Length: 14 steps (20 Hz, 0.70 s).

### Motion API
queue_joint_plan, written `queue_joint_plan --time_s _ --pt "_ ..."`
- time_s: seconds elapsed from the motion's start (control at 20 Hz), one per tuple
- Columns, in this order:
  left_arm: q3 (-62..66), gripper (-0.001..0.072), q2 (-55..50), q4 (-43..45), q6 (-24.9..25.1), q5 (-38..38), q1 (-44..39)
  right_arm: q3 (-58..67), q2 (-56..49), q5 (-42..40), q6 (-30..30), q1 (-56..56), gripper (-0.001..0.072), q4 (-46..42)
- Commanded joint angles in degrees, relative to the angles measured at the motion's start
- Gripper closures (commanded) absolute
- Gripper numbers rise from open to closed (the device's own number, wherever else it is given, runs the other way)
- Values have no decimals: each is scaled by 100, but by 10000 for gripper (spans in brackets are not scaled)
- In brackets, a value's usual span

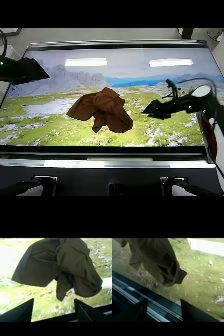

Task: Fold the clothes and pants, and hang the long-sleeved shirts on hangers.

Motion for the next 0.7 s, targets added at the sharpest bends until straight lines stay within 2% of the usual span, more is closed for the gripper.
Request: queue_joint_plan --time_s 0.0,0.3,0.45,0.65 --pt "-81 128 44 11 11 -9 85 -1001 -114 -815 -280 286 216 415" --pt "-310 127 44 7 -33 33 83 -1165 -153 -1860 149 929 214 354" --pt "-341 127 44 7 -31 35 85 -1165 -420 -1884 323 933 213 455" --pt "-341 127 44 7 -33 37 85 -1165 -737 -1904 234 933 215 992"
